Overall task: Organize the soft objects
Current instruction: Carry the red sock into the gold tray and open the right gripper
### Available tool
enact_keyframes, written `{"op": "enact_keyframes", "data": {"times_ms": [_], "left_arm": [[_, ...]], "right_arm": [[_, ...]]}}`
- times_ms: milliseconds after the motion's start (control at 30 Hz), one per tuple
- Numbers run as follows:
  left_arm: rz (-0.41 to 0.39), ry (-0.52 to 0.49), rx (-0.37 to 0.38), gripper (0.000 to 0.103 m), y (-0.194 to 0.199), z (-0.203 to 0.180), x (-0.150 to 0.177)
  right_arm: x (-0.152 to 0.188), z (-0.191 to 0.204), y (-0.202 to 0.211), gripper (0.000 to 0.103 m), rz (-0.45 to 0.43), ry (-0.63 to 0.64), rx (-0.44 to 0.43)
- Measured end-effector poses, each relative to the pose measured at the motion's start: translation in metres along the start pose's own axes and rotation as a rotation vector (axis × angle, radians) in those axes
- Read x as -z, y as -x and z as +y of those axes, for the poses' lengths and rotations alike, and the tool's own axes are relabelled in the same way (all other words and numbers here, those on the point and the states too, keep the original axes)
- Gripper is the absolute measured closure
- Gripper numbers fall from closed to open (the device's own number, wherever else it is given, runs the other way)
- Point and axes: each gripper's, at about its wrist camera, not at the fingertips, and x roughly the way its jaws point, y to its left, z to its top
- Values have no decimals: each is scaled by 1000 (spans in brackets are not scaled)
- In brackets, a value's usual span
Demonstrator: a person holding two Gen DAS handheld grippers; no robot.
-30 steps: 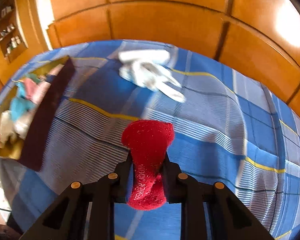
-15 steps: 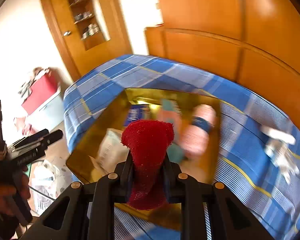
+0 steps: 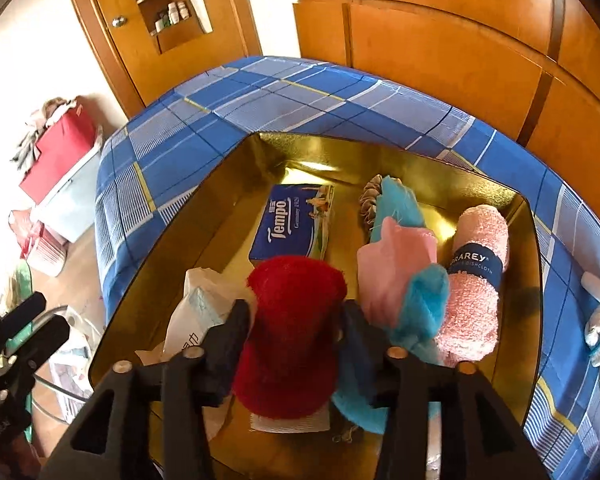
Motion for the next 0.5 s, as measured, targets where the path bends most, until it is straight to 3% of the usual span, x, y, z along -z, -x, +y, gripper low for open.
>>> {"op": "enact_keyframes", "data": {"times_ms": [267, 500], "left_arm": [[-18, -45, 11, 35, 9, -14, 1], [-33, -111, 35, 35, 18, -37, 3]], "right_arm": [[14, -15, 50, 46, -134, -54, -19], [48, -49, 91, 46, -206, -112, 54]]}}
